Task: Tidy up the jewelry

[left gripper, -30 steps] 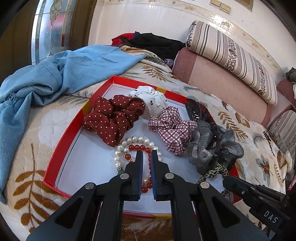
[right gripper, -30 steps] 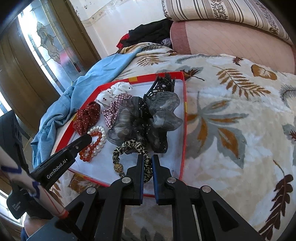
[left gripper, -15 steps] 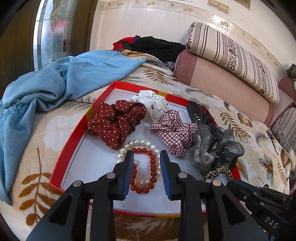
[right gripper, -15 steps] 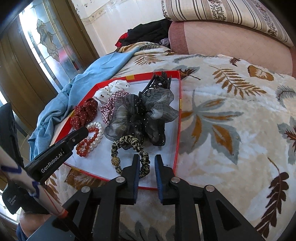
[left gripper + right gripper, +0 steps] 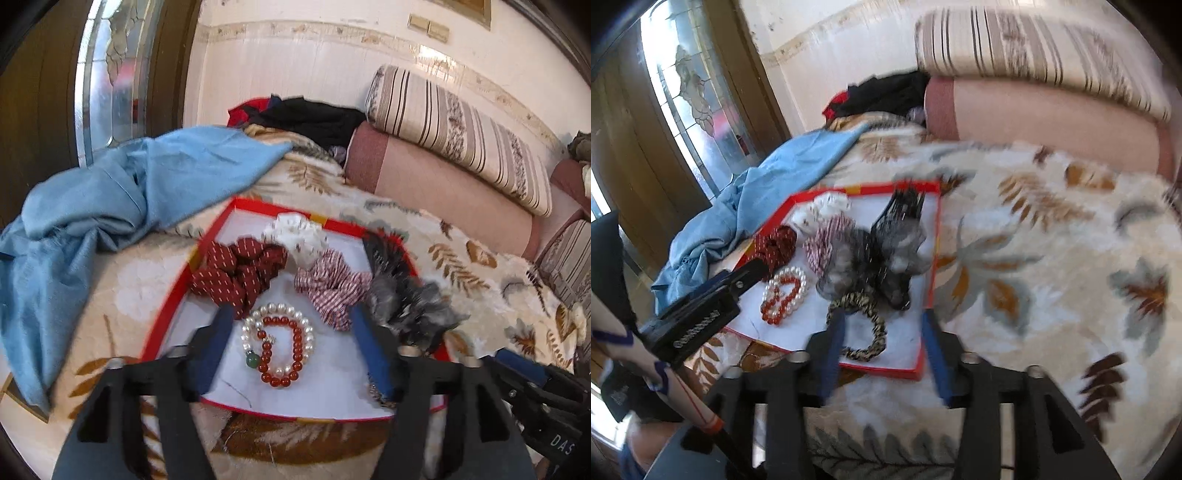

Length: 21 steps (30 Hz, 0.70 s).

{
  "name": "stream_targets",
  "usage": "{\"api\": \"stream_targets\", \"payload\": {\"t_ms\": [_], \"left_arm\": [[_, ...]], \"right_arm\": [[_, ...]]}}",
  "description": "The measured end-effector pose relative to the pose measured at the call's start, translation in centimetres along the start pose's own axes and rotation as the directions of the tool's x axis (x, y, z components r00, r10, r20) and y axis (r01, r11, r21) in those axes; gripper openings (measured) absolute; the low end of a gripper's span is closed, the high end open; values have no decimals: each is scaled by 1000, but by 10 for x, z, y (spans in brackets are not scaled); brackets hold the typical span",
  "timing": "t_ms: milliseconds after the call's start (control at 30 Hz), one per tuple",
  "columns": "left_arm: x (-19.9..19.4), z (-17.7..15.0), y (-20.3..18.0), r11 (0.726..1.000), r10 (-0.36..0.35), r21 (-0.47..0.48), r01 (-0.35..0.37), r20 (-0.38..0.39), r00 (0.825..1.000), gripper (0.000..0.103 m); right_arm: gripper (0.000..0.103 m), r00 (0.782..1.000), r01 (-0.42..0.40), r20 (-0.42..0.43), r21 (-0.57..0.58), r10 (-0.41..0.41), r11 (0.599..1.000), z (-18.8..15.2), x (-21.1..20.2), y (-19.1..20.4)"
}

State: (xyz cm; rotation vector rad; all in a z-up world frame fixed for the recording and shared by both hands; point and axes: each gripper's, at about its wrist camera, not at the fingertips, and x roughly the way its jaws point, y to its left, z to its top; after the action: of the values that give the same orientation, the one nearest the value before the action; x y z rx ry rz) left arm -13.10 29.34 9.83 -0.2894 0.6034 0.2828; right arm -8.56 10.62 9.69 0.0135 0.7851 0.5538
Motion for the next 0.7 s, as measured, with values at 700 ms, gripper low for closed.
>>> {"api": "stream_targets", "payload": {"t_ms": [700], "left_arm": [[-117, -12, 0, 947, 318, 13, -320, 60, 946, 103]], "right_arm": [[91, 932, 354, 193, -304, -306, 885, -39, -109, 37]]}}
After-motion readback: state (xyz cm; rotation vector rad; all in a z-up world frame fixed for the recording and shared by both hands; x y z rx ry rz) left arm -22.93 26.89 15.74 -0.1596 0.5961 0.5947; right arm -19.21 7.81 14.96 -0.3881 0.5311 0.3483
